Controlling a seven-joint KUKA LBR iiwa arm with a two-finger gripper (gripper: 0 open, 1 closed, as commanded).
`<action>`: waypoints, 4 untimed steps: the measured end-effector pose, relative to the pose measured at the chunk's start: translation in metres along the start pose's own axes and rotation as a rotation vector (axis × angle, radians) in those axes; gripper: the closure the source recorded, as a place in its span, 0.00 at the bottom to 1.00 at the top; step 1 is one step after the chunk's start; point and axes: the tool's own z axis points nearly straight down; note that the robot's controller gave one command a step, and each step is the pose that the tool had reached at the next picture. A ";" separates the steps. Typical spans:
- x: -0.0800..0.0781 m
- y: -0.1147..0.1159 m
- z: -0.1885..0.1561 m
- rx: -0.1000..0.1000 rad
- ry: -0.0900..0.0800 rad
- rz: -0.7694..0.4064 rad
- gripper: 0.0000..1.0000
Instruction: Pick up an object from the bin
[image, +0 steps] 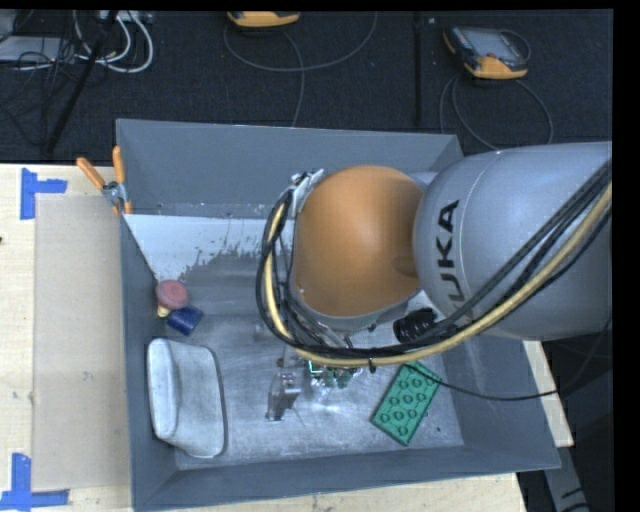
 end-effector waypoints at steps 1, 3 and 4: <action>-0.033 -0.091 0.058 0.003 -0.003 0.019 0.00; -0.052 -0.125 0.058 0.003 -0.010 -0.172 0.00; -0.072 -0.145 0.146 -0.002 -0.014 -0.270 0.00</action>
Offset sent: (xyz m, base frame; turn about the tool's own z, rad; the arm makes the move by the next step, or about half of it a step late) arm 0.0331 -0.0856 -0.0544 0.0121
